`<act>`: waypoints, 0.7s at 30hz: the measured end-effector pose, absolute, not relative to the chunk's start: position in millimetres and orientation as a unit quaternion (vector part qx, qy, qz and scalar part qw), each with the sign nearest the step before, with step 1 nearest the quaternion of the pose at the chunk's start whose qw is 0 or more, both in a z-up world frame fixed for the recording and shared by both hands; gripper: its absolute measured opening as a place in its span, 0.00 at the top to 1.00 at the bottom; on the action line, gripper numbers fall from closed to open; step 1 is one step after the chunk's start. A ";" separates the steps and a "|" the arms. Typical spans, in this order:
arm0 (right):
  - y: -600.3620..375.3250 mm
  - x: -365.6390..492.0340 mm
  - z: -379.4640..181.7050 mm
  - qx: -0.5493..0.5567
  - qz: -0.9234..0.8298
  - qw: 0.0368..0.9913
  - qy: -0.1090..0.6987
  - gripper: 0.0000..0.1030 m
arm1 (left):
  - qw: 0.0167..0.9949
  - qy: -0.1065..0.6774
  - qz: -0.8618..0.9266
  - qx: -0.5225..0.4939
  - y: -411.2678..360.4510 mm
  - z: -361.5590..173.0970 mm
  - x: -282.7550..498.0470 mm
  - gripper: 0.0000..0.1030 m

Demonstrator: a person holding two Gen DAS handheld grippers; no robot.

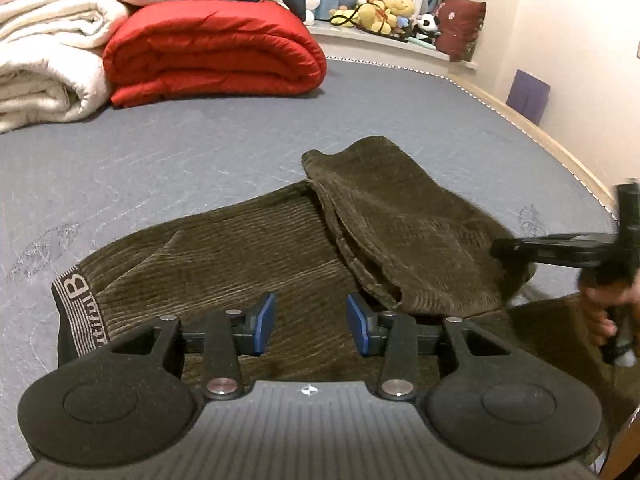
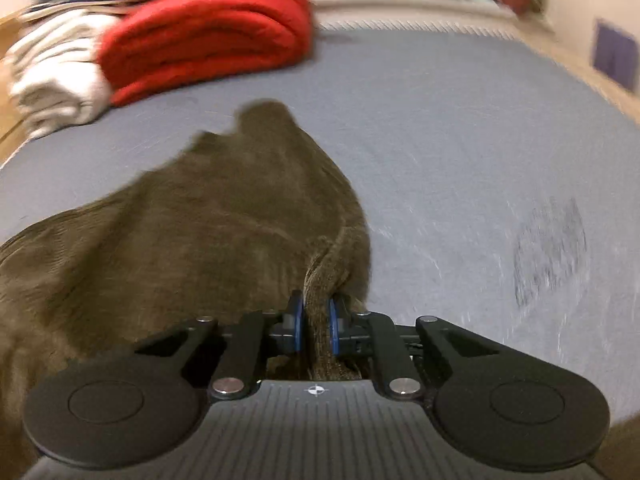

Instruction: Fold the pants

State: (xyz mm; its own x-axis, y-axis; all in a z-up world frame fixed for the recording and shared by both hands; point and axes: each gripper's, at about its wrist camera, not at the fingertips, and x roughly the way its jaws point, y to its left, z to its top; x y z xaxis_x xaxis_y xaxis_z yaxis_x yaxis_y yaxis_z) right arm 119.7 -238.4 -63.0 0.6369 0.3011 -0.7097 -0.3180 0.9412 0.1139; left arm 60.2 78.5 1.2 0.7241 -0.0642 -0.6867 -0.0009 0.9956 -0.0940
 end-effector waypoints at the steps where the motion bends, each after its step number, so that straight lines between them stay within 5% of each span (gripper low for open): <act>1: -237.9 113.2 -55.1 -0.015 0.193 0.906 0.377 0.88 | 0.928 0.370 -0.016 -0.045 79.8 1.8 59.5 0.56; 6: -237.6 51.5 -10.3 -0.052 0.413 0.861 0.293 0.89 | 0.928 0.370 -0.018 -0.044 83.8 -0.9 61.2 0.56; 12: -221.7 19.3 -39.3 -0.145 0.505 0.757 0.389 0.87 | 0.925 0.377 -0.016 -0.046 85.7 -5.6 62.7 0.56; 14: -221.1 27.9 -42.5 -0.126 0.487 0.770 0.393 0.80 | 0.925 0.376 -0.018 -0.045 84.2 -4.9 61.6 0.56; 16: -224.1 45.7 -41.7 -0.072 0.455 0.795 0.395 0.42 | 0.926 0.376 -0.021 -0.041 82.2 -4.5 60.7 0.56; 17: -225.8 53.5 -39.7 -0.044 0.440 0.807 0.393 0.36 | 0.925 0.376 -0.021 -0.039 81.5 -4.9 60.4 0.56; 21: -232.8 91.9 -41.3 0.067 0.396 0.820 0.409 0.33 | 0.924 0.381 -0.023 -0.042 81.0 -6.4 61.4 0.56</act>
State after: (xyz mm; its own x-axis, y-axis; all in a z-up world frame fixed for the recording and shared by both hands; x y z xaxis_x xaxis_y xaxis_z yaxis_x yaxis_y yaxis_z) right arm 91.9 -232.8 -41.3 0.3524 0.7041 -0.6165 -0.5941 0.6774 0.4339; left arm 61.4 81.0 -6.4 0.7092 -0.0736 -0.7011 0.0098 0.9955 -0.0946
